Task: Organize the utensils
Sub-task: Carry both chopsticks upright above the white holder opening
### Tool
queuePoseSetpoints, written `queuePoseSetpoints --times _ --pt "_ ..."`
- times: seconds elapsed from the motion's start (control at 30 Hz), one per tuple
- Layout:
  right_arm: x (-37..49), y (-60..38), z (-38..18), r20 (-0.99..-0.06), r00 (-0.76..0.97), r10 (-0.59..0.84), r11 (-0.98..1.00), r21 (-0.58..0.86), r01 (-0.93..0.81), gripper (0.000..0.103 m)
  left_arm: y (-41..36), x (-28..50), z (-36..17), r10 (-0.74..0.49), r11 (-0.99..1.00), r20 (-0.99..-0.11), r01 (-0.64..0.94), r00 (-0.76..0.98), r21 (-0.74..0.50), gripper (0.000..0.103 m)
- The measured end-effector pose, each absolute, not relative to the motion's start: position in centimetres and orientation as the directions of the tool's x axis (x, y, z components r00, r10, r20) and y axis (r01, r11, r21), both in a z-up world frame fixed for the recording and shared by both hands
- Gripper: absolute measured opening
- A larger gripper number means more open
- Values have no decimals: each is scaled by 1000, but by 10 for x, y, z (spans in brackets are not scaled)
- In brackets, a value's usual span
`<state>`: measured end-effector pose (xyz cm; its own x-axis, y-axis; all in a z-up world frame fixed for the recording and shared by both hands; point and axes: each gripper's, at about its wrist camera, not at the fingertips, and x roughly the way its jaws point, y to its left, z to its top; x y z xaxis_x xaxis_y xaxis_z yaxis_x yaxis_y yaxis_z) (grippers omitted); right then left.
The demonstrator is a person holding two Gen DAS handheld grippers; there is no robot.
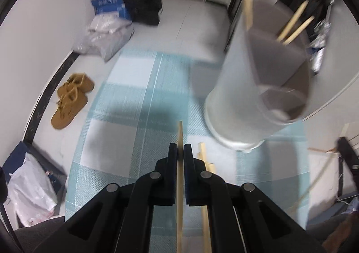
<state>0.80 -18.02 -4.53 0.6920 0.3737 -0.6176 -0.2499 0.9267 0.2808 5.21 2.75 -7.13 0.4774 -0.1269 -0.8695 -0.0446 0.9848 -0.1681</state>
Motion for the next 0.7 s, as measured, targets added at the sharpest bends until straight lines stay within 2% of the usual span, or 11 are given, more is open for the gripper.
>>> queuePoseSetpoints --times 0.33,0.7 --pt "-26 -161 -20 -492 778 390 920 186 -344 4 26 8 -29 -165 975 -750 -7 640 -220 1" --pt "-43 -148 -18 -484 779 399 916 167 -365 4 21 -14 -10 -173 979 -731 36 660 -198 1"
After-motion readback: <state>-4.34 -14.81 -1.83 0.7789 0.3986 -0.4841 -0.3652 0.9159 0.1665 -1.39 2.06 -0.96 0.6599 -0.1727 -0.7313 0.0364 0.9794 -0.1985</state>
